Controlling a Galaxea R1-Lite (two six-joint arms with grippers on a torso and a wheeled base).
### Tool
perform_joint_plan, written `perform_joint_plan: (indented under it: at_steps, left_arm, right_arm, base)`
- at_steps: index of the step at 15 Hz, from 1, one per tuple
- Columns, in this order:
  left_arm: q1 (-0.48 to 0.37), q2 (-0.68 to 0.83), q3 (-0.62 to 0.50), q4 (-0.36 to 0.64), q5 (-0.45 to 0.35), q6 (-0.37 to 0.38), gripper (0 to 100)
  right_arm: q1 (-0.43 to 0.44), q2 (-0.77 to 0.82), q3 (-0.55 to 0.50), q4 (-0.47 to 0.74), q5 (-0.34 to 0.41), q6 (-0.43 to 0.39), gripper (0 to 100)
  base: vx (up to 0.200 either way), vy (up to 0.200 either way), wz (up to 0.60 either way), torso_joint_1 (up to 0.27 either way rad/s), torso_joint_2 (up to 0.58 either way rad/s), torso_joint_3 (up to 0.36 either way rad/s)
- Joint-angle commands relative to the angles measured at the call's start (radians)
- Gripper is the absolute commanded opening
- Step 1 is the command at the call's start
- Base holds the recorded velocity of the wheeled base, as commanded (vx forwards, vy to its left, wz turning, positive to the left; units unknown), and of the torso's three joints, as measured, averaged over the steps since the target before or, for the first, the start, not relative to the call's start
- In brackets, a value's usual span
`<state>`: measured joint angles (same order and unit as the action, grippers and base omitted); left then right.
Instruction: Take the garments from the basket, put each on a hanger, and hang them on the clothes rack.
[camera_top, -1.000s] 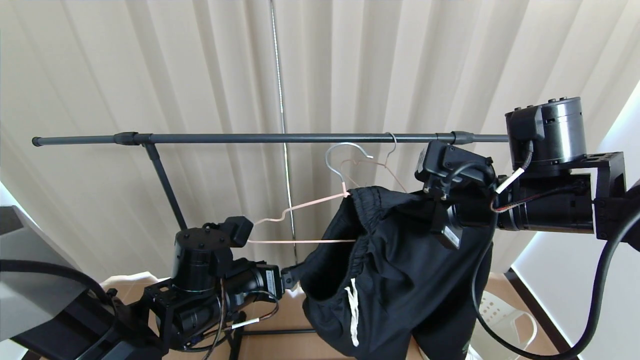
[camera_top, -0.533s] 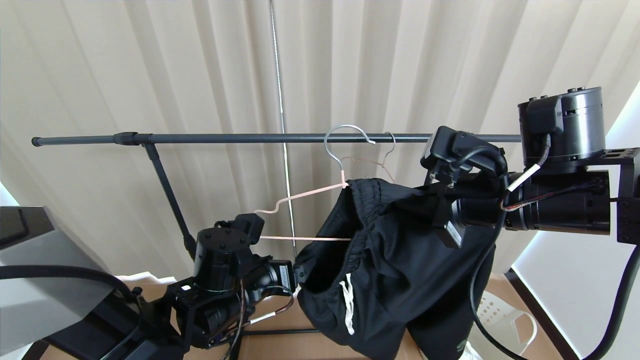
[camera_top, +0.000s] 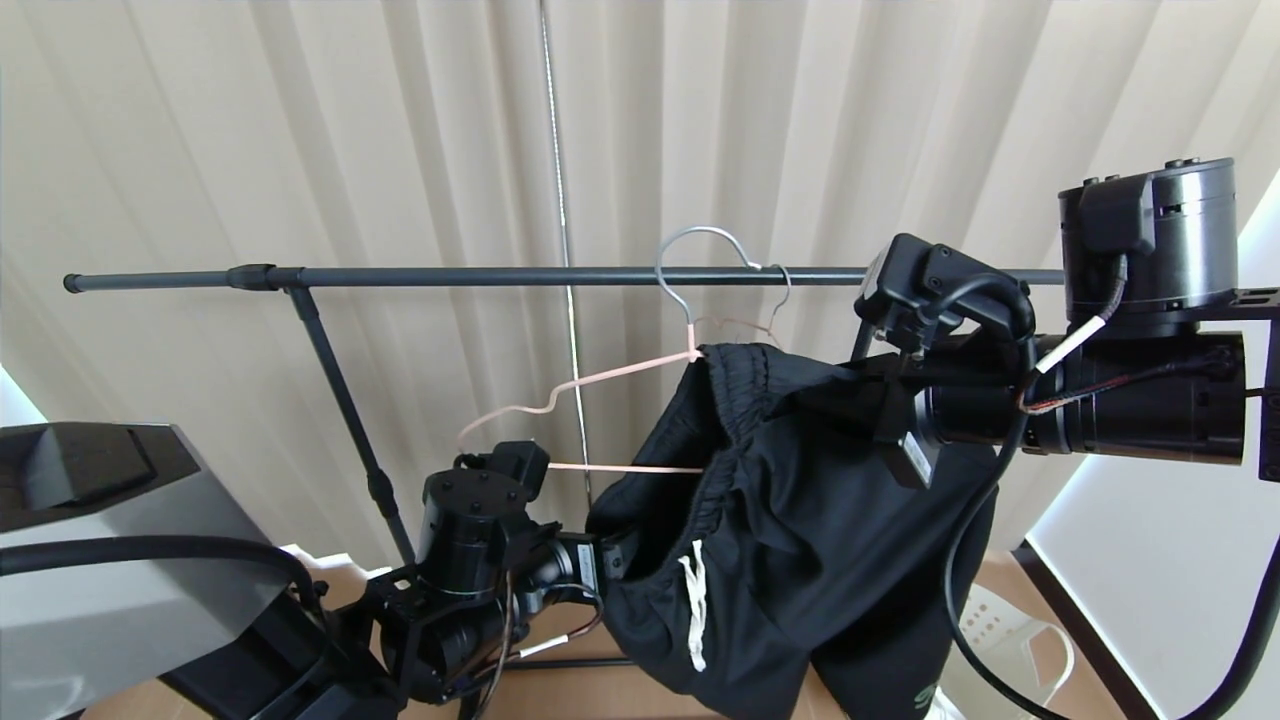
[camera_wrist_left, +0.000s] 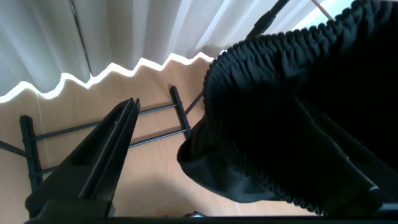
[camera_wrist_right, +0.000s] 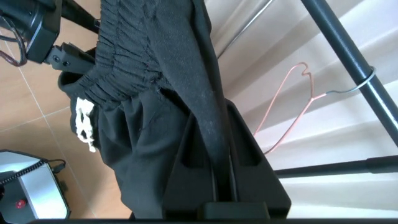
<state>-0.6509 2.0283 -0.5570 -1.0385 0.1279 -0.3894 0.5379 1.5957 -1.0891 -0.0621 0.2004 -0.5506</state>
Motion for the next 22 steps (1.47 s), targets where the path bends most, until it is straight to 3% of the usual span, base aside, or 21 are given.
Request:
perform_joint_plan:
  at_steps: [1, 12, 20, 22]
  left_arm:
    - [-0.009, 0.012, 0.002, 0.000, 0.001, 0.000, 0]
    - [0.013, -0.080, 0.057, 0.000, 0.016, 0.003, 0]
    - [0.091, -0.117, 0.052, 0.000, 0.038, 0.020, 0]
    - [0.099, -0.123, 0.055, 0.000, 0.039, 0.021, 0]
  right_arm:
    - [-0.001, 0.001, 0.002, -0.001, 0.001, 0.000, 0]
    - [-0.050, 0.006, 0.038, 0.001, 0.004, 0.008, 0]
    - [-0.075, -0.033, 0.153, -0.005, 0.005, 0.047, 0]
    - [-0.087, -0.036, 0.203, -0.065, 0.005, 0.047, 0]
  base:
    - [0.000, 0.000, 0.00, 0.000, 0.00, 0.000]
    - [0.000, 0.000, 0.00, 0.000, 0.00, 0.000]
    - [0.000, 0.000, 0.00, 0.000, 0.00, 0.000]
    - [0.000, 0.000, 0.00, 0.000, 0.00, 0.000]
